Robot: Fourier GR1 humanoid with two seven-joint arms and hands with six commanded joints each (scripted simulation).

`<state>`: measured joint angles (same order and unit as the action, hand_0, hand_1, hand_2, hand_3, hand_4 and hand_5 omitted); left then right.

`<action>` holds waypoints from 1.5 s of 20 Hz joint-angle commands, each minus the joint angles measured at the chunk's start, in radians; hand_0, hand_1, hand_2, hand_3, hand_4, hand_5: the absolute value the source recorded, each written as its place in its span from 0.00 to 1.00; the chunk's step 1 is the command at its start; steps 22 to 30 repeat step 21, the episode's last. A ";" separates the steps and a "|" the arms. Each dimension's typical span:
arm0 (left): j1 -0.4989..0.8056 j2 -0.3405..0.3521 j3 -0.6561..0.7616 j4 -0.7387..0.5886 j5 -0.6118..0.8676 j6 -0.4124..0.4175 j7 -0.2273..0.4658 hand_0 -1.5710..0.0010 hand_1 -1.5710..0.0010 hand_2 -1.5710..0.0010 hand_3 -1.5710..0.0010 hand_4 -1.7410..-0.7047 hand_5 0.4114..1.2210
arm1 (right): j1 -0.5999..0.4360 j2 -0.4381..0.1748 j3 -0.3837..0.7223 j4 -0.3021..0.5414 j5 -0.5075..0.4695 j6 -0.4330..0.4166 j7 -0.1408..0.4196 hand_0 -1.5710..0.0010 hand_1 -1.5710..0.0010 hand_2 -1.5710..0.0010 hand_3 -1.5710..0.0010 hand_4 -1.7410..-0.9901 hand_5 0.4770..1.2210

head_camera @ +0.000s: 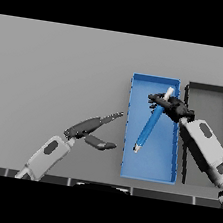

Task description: Pick up the blue pipe and place it into the blue bin.

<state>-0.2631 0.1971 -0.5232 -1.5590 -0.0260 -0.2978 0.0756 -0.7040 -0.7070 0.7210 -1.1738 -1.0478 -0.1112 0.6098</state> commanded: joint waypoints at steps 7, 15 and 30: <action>0.007 -0.011 -0.010 0.007 -0.002 -0.001 0.006 1.00 1.00 1.00 1.00 0.81 0.05 | -0.038 -0.015 0.118 0.043 0.183 0.049 -0.063 0.94 0.95 0.95 0.96 0.82 0.43; -0.001 -0.011 0.000 0.009 0.014 -0.008 -0.002 1.00 1.00 1.00 1.00 0.79 0.07 | -0.040 -0.014 0.110 0.050 0.182 0.029 -0.070 0.99 0.99 0.99 0.99 0.82 0.27; 0.017 -0.015 -0.012 0.004 0.007 -0.007 -0.012 1.00 1.00 1.00 1.00 0.79 0.07 | -0.021 -0.021 0.109 0.049 0.181 0.054 -0.102 0.99 0.99 0.99 1.00 0.82 0.27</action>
